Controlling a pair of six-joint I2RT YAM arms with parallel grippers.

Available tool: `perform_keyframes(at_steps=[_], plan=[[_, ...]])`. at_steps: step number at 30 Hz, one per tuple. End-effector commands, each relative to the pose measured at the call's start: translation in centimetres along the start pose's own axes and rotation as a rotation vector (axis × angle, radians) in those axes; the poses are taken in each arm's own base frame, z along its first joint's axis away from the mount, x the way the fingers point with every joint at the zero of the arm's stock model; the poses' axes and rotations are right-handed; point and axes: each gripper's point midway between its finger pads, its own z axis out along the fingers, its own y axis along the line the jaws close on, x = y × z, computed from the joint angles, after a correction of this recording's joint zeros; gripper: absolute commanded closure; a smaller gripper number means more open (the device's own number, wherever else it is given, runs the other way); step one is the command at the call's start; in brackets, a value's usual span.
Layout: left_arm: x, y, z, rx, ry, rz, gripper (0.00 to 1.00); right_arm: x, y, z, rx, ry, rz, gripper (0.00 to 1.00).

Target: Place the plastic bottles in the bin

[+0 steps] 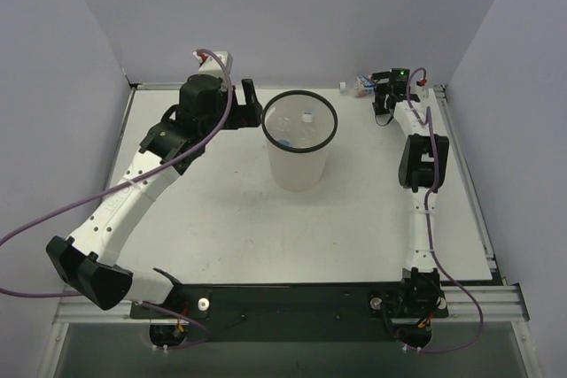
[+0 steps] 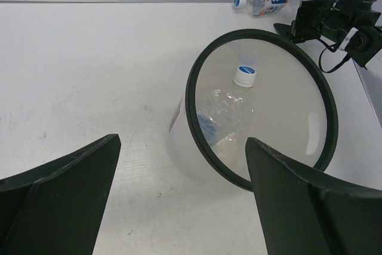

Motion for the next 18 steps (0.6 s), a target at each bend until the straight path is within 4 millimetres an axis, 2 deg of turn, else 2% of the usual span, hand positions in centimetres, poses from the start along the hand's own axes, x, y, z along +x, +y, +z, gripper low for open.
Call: perform_keyframes(at_steps=[1, 5, 9, 15, 18], plan=[[-3.2, -0.8, 0.0, 0.027, -0.087, -0.001, 0.03, -0.7, 2.0, 0.8, -0.073, -0.048, 0.040, 0.13], [-3.4, -0.9, 0.5, 0.026, -0.085, 0.000, 0.03, -1.1, 2.6, 1.5, -0.101, -0.084, 0.047, 0.14], [-3.8, -1.1, 1.0, 0.029, -0.087, 0.003, 0.03, -1.3, 2.1, 2.5, -0.113, -0.102, 0.065, 0.17], [-3.8, -1.2, 1.7, 0.031, -0.078, 0.013, 0.03, -1.5, 2.9, 3.3, -0.160, -0.117, 0.084, 0.21], [-4.0, -1.4, 2.0, 0.034, -0.075, 0.017, 0.03, -1.4, 3.4, 3.2, -0.184, -0.114, 0.086, 0.28]])
